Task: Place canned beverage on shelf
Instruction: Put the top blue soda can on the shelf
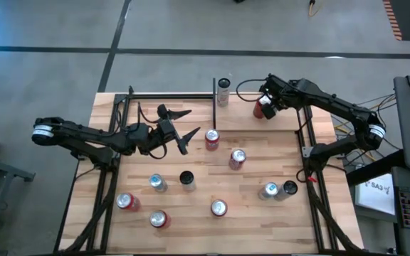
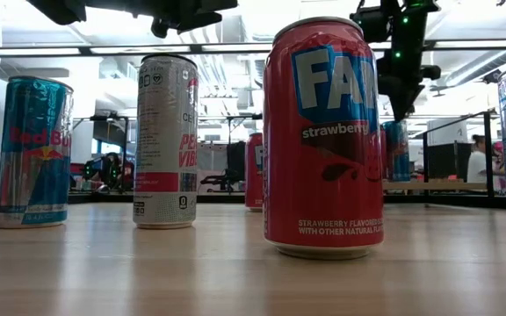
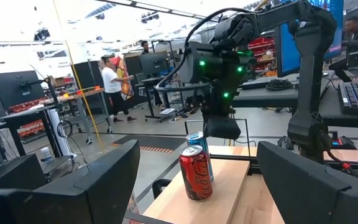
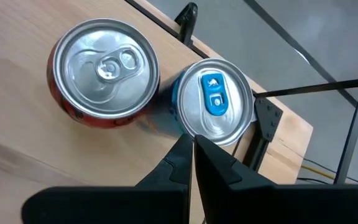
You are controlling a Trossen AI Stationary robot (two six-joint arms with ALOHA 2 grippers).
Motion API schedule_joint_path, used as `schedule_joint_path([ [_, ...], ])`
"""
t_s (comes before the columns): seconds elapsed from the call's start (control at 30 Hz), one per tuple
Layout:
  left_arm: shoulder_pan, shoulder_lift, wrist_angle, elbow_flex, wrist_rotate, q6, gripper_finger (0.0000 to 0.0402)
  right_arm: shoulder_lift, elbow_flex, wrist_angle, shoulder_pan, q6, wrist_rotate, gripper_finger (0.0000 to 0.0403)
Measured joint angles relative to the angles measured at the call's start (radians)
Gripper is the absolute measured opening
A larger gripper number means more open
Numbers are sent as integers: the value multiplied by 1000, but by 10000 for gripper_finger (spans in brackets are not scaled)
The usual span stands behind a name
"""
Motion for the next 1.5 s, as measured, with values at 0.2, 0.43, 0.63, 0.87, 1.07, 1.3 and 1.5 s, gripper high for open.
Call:
schedule_joint_path([
  [0.2, 0, 0, -2, 0, 0, 0, 311, -2, 0, -31, 0, 5, -2, 9],
  [0.43, 0, 0, -1, 0, 0, 0, 311, -4, 0, -115, 0, 47, -1, 9],
  [0.63, 0, 0, 0, 0, 0, 0, 311, -3, -4, 3, 0, 0, 10, 9],
  [0.87, 0, 0, 0, 0, 0, 0, 311, -2, -5, 36, 0, -33, 58, 9],
  [1.07, 0, 0, 1, 0, 0, 0, 311, -6, 3, -3, 0, -18, -19, 9],
  [1.3, 0, 0, 7, 0, 0, 0, 311, 0, 3, 33, 0, -17, -46, 9],
  [1.5, 0, 0, 11, 0, 0, 0, 311, -3, 18, 126, 0, -30, -22, 9],
])
